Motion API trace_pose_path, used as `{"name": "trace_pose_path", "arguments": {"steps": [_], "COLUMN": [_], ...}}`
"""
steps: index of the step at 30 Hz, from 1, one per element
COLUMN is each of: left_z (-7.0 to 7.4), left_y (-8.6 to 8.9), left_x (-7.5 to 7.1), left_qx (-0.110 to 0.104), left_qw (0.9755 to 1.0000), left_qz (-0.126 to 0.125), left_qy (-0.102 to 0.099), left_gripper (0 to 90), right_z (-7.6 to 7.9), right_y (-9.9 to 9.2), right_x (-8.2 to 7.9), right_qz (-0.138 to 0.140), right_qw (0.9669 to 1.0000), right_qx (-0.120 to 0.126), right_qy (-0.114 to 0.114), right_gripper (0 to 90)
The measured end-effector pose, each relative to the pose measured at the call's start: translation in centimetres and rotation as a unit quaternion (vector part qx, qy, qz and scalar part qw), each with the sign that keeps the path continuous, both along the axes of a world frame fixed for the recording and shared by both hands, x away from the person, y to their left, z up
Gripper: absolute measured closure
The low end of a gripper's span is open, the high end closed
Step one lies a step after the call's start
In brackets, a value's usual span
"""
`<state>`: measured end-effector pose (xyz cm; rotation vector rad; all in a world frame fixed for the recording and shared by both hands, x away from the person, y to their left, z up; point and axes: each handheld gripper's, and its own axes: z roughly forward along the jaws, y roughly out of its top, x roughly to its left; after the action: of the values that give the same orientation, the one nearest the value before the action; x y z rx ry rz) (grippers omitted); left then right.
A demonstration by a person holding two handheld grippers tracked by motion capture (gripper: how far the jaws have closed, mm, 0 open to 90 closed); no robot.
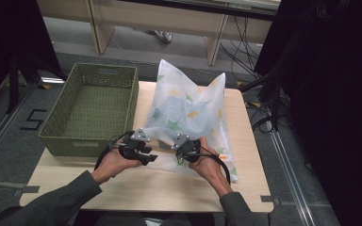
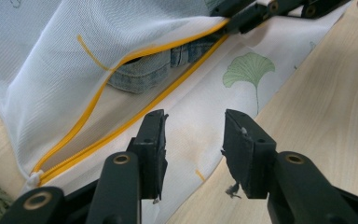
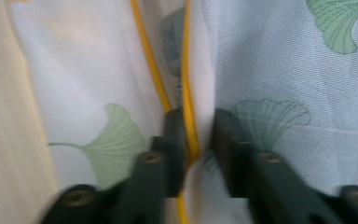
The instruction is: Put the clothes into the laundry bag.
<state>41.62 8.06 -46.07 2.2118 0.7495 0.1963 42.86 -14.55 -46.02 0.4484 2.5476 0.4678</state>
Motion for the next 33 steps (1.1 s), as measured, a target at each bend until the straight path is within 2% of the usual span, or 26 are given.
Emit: {"name": "trace_pose_path", "arguments": {"steps": [1,2,3,4,6,7,9,10,11,13,14,15,17,19,20,21,23,24,25,27,28,30,33], "left_z": [0.0,0.0,0.0,0.0,0.2,0.3,0.4,0.3,0.3,0.3,0.2,0.3,0.2,0.3,0.2,0.3,0.3,0.4,0.4,0.5,0.6,0.8,0.9], "left_y": [0.0,0.1,0.2,0.2,0.4,0.5,0.6,0.7,0.8,0.8,0.8,0.9,0.9,0.9,0.9,0.9,1.0,1.1,1.1,1.2,1.3,1.5,1.7], "left_x": [0.0,-0.1,-0.2,-0.2,-0.6,-0.7,-0.9,-1.0,-1.0,-1.2,-1.3,-1.3,-1.4,-1.4,-1.5,-1.6,-1.7,-1.8,-1.8,-2.1,-2.2,-2.4,-2.7], "left_qx": [-0.002,-0.004,-0.002,-0.005,-0.009,-0.004,-0.003,-0.004,-0.003,0.0,-0.001,0.003,0.0,0.006,0.004,0.002,-0.002,0.0,0.0,-0.005,-0.007,-0.004,-0.014], "left_qw": [1.0,1.0,1.0,1.0,0.9999,1.0,1.0,1.0,1.0,1.0,0.9999,0.9999,0.9999,0.9999,0.9999,0.9999,0.9999,1.0,0.9999,0.9999,0.9999,1.0,0.9999], "left_qz": [0.002,0.004,0.003,0.001,0.003,0.001,-0.001,-0.002,-0.003,-0.002,0.003,-0.006,-0.004,-0.005,-0.002,0.001,-0.003,0.001,-0.003,-0.002,-0.005,-0.008,-0.004], "left_qy": [0.003,0.006,0.004,0.007,0.007,0.004,0.004,0.006,0.007,0.006,0.011,0.009,0.012,0.012,0.011,0.013,0.011,0.009,0.011,0.011,0.008,0.002,0.005], "left_gripper": [58.3,57.9,57.9,57.9,57.2,56.5,54.8,54.2,52.6,50.4,49.4,48.6,45.9,43.1,41.6,40.0,38.3,36.6,36.6,35.3,35.0,33.2,31.3], "right_z": [0.0,0.6,0.6,0.8,1.7,1.9,1.5,1.0,-0.1,-0.8,-0.8,-0.7,-0.5,-0.3,-0.2,-0.1,0.3,0.8,0.8,1.4,1.6,2.0,2.6], "right_y": [0.0,-0.2,-0.2,-0.3,-0.6,-0.8,-0.9,-0.9,-1.0,-1.0,-1.1,-1.2,-1.4,-1.6,-1.7,-1.9,-2.2,-2.6,-2.6,-3.1,-3.3,-3.9,-4.8], "right_x": [0.0,0.0,0.0,-0.4,-1.0,-1.4,-1.5,-1.6,-1.4,-1.1,-1.0,-0.9,-1.0,-0.8,-1.0,-1.0,-1.0,-0.9,-0.9,-1.2,-1.3,-1.6,-1.9], "right_qz": [0.0,0.02,0.02,0.01,0.031,0.035,0.044,0.034,0.027,0.026,0.022,0.021,0.014,0.026,0.009,0.004,-0.013,-0.009,-0.009,-0.019,-0.022,-0.048,-0.055], "right_qw": [1.0,0.9998,0.9998,0.9994,0.9982,0.9975,0.9968,0.9966,0.9962,0.996,0.9962,0.9958,0.9959,0.9962,0.9961,0.9966,0.9954,0.9955,0.9955,0.9927,0.9924,0.9877,0.9829], "right_qx": [0.0,0.009,0.009,0.03,0.041,0.045,0.029,0.022,0.008,-0.003,0.001,0.009,0.019,0.021,0.028,0.034,0.054,0.07,0.07,0.098,0.104,0.136,0.167], "right_qy": [0.0,0.002,0.002,0.014,0.031,0.041,0.06,0.071,0.082,0.085,0.084,0.089,0.088,0.081,0.083,0.075,0.078,0.064,0.064,0.068,0.063,0.059,0.056], "right_gripper": [86.6,89.2,89.2,89.5,89.7,89.7,89.7,89.6,89.4,88.9,88.6,87.5,82.0,79.1,75.7,72.4,65.3,59.4,59.4,55.1,52.7,49.8,46.2]}}
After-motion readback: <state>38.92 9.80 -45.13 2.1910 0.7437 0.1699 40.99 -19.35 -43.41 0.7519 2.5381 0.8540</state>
